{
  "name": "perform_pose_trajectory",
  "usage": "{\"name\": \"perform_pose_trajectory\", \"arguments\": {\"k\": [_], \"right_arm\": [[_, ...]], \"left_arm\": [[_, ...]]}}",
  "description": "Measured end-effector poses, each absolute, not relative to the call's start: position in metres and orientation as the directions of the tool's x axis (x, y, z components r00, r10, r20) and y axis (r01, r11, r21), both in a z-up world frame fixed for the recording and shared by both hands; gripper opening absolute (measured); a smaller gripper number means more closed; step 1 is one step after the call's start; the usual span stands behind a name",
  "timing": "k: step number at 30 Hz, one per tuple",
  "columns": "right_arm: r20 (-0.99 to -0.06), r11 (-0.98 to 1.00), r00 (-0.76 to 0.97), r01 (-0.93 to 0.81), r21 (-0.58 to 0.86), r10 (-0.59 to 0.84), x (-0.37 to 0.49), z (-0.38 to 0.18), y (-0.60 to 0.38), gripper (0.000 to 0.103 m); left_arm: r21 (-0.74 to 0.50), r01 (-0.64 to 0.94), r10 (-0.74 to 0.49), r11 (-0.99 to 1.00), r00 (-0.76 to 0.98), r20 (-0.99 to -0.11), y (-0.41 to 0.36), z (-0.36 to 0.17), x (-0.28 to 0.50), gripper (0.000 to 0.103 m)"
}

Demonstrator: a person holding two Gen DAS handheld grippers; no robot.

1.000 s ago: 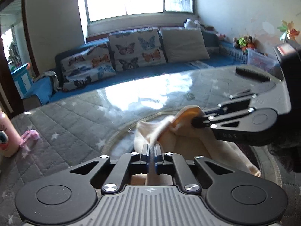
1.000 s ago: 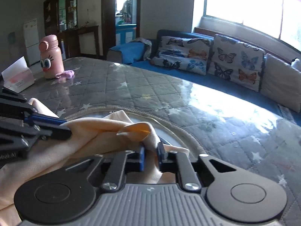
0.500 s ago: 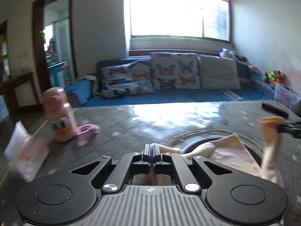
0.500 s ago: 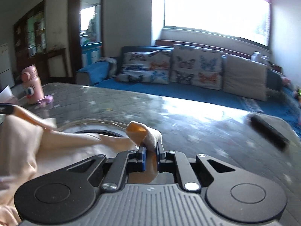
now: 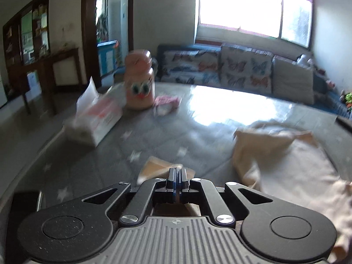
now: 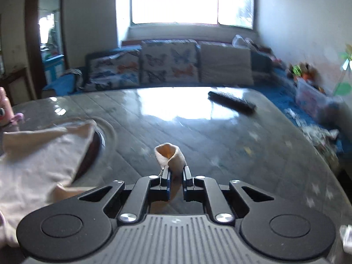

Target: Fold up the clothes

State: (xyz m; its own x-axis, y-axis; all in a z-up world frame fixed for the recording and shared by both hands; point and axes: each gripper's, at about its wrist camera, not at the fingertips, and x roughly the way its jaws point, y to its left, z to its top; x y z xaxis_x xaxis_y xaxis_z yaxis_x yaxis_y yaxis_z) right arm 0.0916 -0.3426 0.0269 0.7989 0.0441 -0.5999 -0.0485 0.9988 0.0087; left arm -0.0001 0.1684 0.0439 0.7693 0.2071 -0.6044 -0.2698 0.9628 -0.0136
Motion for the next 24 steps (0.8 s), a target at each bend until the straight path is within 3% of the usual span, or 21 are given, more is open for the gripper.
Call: {"name": "perform_pose_trajectory", "arguments": {"k": [4, 9, 15, 18, 20, 24], "right_arm": [[-0.631, 1.0, 0.776, 0.006, 0.016, 0.005, 0.088, 0.011, -0.355, 0.013], [-0.601, 0.999, 0.798, 0.036, -0.021, -0.041, 0.081, 0.017, -0.354, 0.018], [-0.641, 0.997, 0.765, -0.073, 0.002, 0.058, 0.088, 0.008, -0.335, 0.03], [-0.669, 0.995, 0.739, -0.099, 0.008, 0.079, 0.098, -0.004, -0.326, 0.032], [-0.684, 0.995, 0.725, -0.103, 0.008, 0.081, 0.107, -0.011, -0.324, 0.033], [-0.689, 0.994, 0.723, -0.103, -0.025, 0.058, 0.119, -0.016, -0.323, 0.036]], "left_arm": [[0.046, -0.285, 0.249, 0.957, 0.733, -0.633, 0.17, 0.029, -0.015, 0.003], [0.046, -0.315, 0.264, 0.948, 0.697, -0.667, 0.184, 0.021, -0.021, 0.005], [0.052, -0.321, 0.272, 0.946, 0.692, -0.669, 0.184, 0.022, -0.023, 0.011], [0.067, -0.314, 0.28, 0.947, 0.705, -0.651, 0.182, 0.03, -0.023, 0.021], [0.078, -0.313, 0.289, 0.946, 0.713, -0.639, 0.183, 0.035, -0.022, 0.034], [0.094, -0.323, 0.308, 0.942, 0.717, -0.626, 0.188, 0.043, -0.016, 0.037]]}}
